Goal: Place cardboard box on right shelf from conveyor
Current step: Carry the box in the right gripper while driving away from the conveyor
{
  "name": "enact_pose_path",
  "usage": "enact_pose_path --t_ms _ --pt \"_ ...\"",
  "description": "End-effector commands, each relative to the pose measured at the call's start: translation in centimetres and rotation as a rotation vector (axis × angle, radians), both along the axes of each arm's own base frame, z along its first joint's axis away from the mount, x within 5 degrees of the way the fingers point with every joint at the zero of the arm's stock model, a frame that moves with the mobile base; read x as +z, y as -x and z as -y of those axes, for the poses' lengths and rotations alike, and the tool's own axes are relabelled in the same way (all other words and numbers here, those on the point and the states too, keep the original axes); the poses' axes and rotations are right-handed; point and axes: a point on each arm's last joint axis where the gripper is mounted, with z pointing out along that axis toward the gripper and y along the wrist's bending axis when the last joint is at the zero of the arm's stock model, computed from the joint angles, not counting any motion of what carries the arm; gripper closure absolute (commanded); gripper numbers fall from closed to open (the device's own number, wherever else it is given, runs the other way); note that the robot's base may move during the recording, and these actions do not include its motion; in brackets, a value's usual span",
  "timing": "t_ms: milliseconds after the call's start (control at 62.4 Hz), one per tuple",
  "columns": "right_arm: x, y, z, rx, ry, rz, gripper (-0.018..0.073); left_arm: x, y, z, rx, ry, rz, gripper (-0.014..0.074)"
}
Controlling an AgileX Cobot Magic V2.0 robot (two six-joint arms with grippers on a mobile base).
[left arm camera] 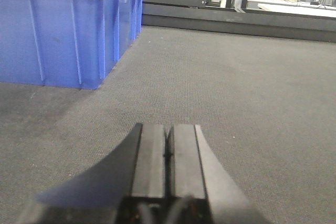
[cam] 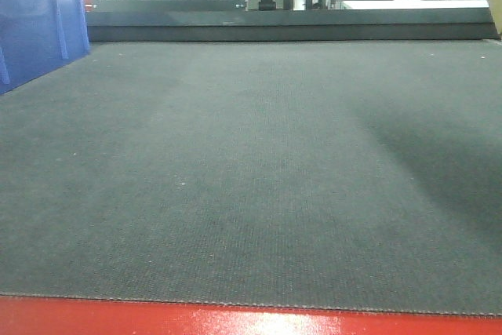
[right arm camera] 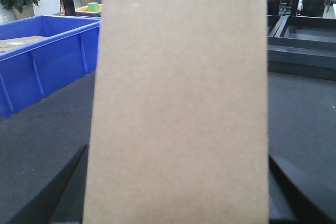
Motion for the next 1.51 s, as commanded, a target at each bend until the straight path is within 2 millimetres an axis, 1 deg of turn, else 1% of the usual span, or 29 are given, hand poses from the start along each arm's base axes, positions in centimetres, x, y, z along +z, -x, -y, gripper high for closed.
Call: enact_pose_path --t_ms 0,1491 --pt "1.78 0.37 -0.05 0.024 -0.014 0.122 0.0399 1.00 0.17 -0.09 0.009 0.019 0.104 0.0715" --pt "1.74 0.28 -0.10 0.024 -0.012 0.118 0.0399 1.00 0.17 -0.09 0.009 0.019 0.104 0.0715"
